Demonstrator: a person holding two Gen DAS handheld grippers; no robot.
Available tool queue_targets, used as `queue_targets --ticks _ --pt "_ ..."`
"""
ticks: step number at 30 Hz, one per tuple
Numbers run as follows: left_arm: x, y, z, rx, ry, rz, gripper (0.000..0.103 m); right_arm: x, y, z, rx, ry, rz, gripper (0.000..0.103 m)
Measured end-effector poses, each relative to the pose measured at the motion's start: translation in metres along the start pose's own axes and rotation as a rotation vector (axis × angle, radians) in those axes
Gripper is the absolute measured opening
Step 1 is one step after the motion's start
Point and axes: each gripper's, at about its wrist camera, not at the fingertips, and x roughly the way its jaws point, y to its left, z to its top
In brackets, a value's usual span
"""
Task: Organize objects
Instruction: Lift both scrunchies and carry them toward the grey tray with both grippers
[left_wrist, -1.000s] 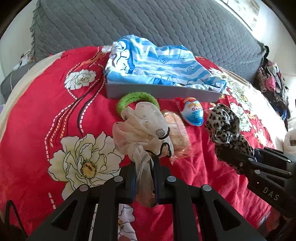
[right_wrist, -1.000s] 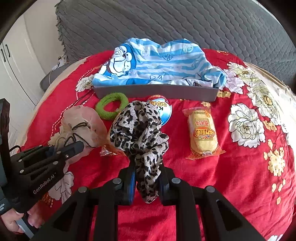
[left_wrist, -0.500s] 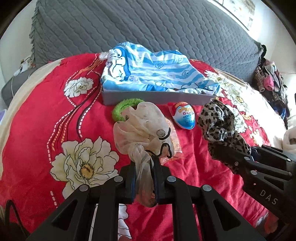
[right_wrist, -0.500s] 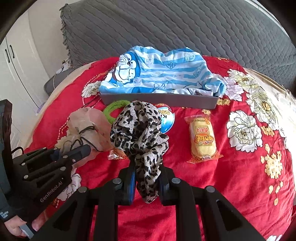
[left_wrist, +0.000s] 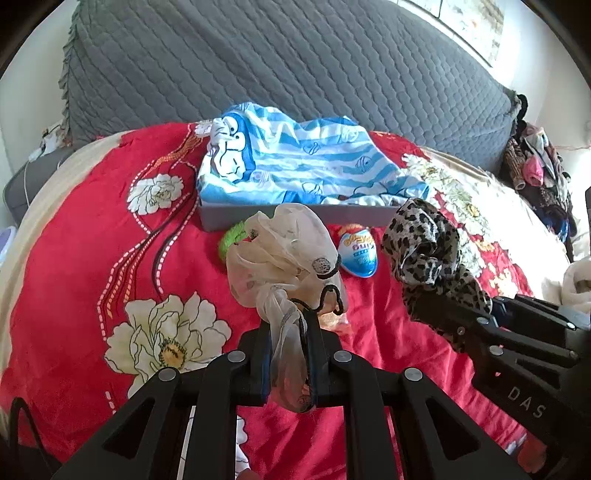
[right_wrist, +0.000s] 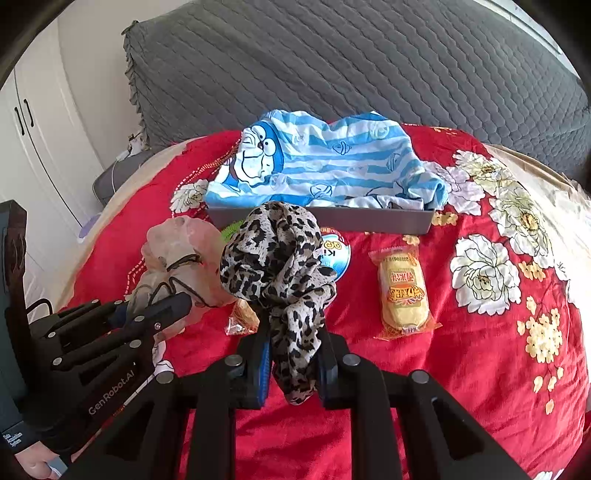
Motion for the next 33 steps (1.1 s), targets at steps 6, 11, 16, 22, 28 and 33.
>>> queue_targets --ticks 6,11,16,22,28,33 --pt "-0.001 -0.003 0.005 0.005 -0.015 0.000 0.015 -0.002 0.000 0.003 0.009 -0.016 -0.005 0.019" --pt "-0.004 -0.003 0.013 -0.008 -0.038 -0.003 0.015 -0.005 -0.002 0.009 0.014 -0.035 -0.007 0.019" --pt "-0.003 -0.002 0.020 -0.031 -0.049 -0.015 0.015 -0.007 -0.005 0.016 0.022 -0.050 -0.008 0.019" --pt "0.002 -0.002 0.030 -0.052 -0.063 -0.030 0.015 -0.006 -0.007 0.022 0.027 -0.057 -0.013 0.019" --pt "0.011 -0.002 0.041 -0.062 -0.069 -0.043 0.015 -0.002 -0.012 0.034 0.034 -0.064 -0.024 0.019" --pt "0.016 -0.002 0.052 -0.061 -0.086 -0.047 0.015 0.002 -0.015 0.050 0.024 -0.083 -0.026 0.019"
